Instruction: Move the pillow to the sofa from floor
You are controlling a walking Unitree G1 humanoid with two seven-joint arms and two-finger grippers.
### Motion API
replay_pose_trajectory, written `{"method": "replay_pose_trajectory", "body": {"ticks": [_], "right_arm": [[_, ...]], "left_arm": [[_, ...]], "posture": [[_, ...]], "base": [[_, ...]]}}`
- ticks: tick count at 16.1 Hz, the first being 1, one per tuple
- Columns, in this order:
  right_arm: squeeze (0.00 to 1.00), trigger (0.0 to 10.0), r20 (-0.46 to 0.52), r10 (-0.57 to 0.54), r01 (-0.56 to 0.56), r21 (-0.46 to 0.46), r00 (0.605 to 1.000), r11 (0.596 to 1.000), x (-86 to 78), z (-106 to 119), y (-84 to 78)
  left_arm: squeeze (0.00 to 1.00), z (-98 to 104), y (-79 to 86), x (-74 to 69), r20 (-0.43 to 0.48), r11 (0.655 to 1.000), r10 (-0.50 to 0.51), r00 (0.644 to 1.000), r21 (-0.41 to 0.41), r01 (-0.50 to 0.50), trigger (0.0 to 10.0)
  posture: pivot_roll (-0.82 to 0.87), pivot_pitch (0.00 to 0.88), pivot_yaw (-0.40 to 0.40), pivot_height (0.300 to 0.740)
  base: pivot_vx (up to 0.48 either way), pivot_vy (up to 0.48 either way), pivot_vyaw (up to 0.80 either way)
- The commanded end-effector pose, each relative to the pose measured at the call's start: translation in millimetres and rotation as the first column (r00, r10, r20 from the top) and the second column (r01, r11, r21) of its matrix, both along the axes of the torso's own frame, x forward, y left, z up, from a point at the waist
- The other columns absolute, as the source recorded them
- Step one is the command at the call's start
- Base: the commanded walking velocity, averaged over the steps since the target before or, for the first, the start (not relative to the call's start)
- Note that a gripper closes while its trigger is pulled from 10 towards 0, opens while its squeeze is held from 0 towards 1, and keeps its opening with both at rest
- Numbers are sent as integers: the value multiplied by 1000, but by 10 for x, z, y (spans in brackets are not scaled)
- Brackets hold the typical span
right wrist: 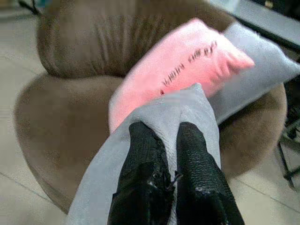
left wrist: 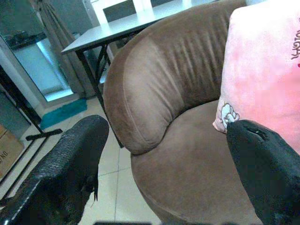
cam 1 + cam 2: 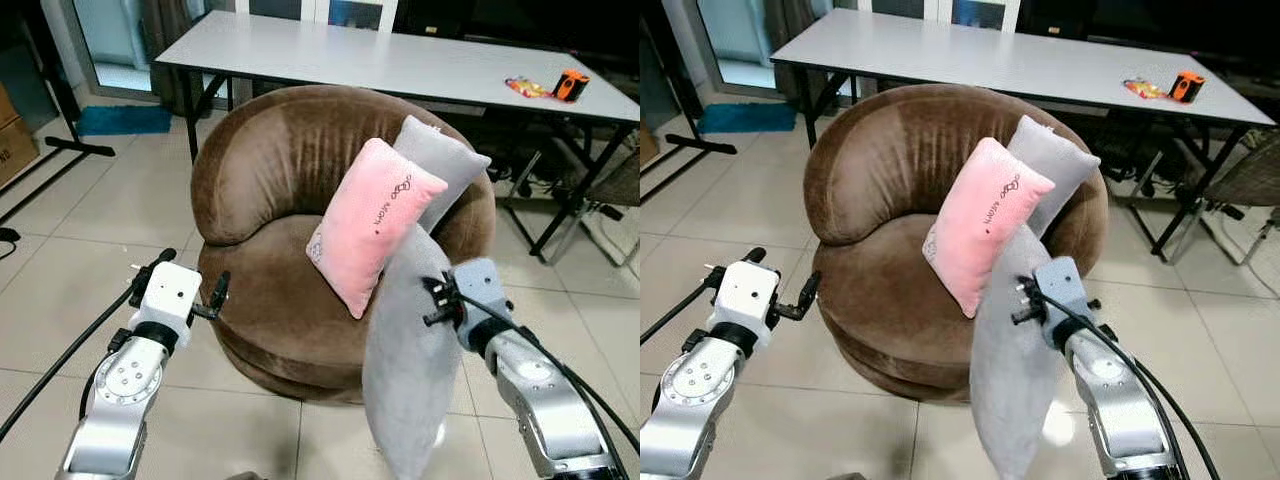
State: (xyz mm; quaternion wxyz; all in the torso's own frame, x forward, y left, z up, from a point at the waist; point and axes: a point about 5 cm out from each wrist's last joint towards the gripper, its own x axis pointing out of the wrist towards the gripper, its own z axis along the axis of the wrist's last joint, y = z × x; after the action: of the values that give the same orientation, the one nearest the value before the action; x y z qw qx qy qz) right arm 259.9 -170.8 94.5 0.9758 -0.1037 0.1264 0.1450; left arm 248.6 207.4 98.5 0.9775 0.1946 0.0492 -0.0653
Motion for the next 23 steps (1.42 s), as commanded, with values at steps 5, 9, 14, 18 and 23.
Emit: {"method": "replay_pose_trajectory", "body": {"ticks": [5, 9, 14, 18, 23], "right_arm": [[0, 10000, 98, 68, -77, 98, 993, 992, 40, 283, 98], [0, 10000, 88, 94, -105, 136, 992, 985, 16, 283, 205], [0, 10000, 106, 47, -69, 213, 993, 975, 53, 317, 388], [0, 10000, 137, -60, 21, 268, 989, 963, 152, 393, 534], [0, 10000, 186, -111, 53, 288, 976, 956, 254, 490, 553]], "left_arm": [[0, 59, -43, 24, 18, 1000, -14, 1000, -5, 14, 10000], [0, 60, -39, 27, 17, 1000, -13, 1000, -3, 13, 10000], [0, 99, -31, 54, 40, 1000, -2, 999, -4, 2, 10000], [0, 138, -14, 51, 56, 1000, -3, 998, -17, 4, 10000], [0, 144, -31, 63, 49, 999, -36, 998, 8, 36, 10000]], "posture": [[-20, 0, -48, 740], [-20, 0, -46, 740], [-18, 0, -46, 740], [-3, 0, -53, 740], [-4, 0, -44, 740]], "base": [[0, 307, 0], [0, 308, 0], [0, 61, 0], [139, 0, 598], [286, 0, 313]]}}
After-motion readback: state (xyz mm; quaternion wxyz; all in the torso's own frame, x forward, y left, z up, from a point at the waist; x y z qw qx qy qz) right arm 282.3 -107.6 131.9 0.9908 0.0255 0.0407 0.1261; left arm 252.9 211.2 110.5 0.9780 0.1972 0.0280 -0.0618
